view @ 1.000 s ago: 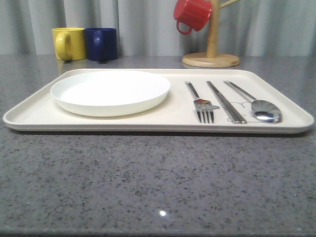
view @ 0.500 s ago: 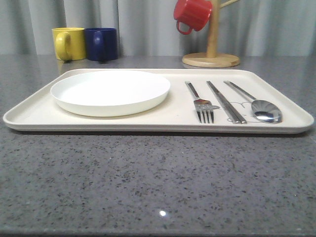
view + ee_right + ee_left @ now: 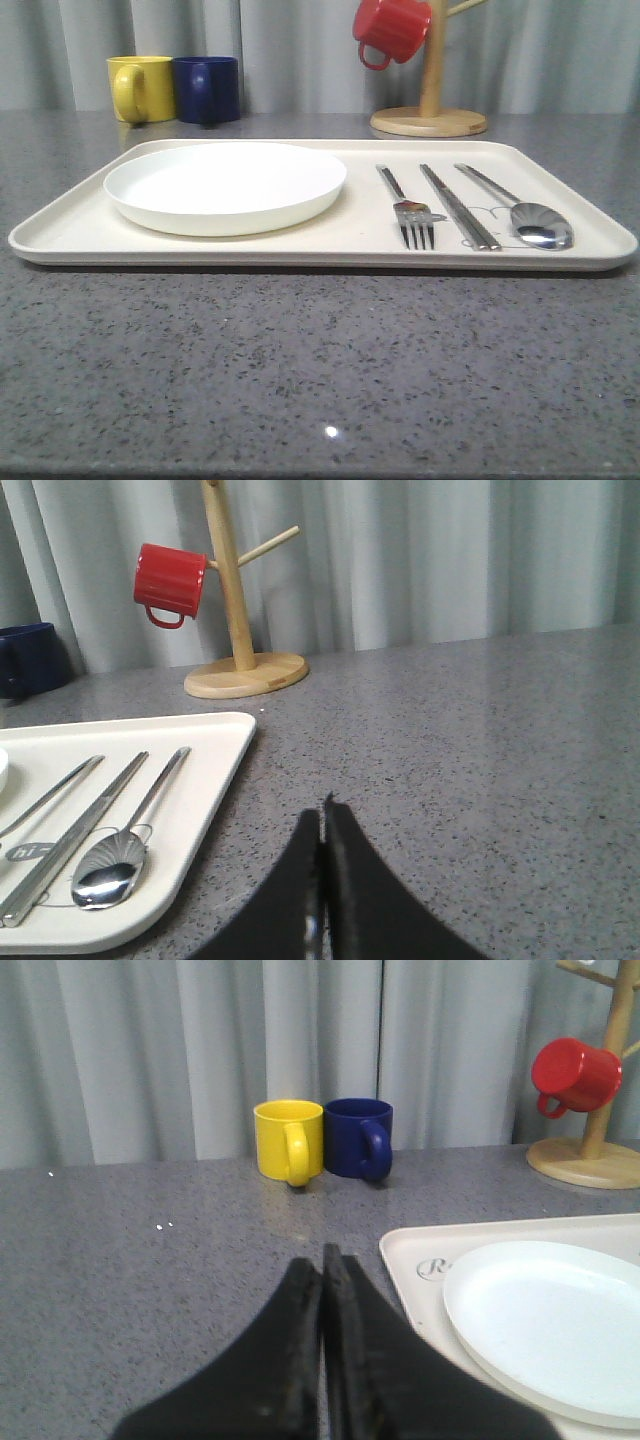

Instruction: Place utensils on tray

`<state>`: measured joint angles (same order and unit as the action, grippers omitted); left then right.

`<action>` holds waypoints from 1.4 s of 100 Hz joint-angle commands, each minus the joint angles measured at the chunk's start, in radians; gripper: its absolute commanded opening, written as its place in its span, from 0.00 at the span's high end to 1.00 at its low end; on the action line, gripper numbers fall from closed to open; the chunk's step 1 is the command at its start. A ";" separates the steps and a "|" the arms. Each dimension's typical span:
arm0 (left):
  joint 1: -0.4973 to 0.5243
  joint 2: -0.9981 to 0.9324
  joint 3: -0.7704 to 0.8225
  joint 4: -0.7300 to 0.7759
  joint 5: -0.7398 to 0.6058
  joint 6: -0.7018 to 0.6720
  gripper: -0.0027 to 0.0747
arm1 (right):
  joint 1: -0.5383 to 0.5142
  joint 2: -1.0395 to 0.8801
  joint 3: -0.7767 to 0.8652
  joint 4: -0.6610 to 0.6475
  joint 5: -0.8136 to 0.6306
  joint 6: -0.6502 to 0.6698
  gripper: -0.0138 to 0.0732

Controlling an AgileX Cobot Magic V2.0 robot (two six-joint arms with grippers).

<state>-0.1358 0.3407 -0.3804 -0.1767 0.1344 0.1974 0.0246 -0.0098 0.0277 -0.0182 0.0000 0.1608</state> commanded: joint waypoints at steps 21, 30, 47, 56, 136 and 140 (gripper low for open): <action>0.007 -0.140 0.125 0.177 -0.170 -0.153 0.99 | -0.005 -0.023 -0.018 0.000 -0.081 -0.009 0.92; 0.025 -0.207 0.184 0.196 -0.173 -0.173 0.99 | -0.005 -0.023 -0.018 0.000 -0.081 -0.009 0.92; 0.074 -0.333 0.288 0.200 -0.173 -0.174 0.99 | -0.005 -0.023 -0.018 0.000 -0.081 -0.009 0.92; 0.087 -0.382 0.328 0.200 -0.173 -0.181 0.99 | -0.005 -0.023 -0.018 0.000 -0.080 -0.009 0.92; 0.087 -0.378 0.419 0.249 -0.248 -0.223 0.99 | -0.005 -0.023 -0.018 0.000 -0.079 -0.009 0.92; 0.087 -0.378 0.419 0.249 -0.248 -0.223 0.99 | -0.005 -0.023 -0.018 0.000 -0.079 -0.009 0.92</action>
<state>-0.0528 -0.0045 -0.0043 0.0709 -0.0252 -0.0150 0.0246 -0.0098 0.0277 -0.0182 0.0000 0.1608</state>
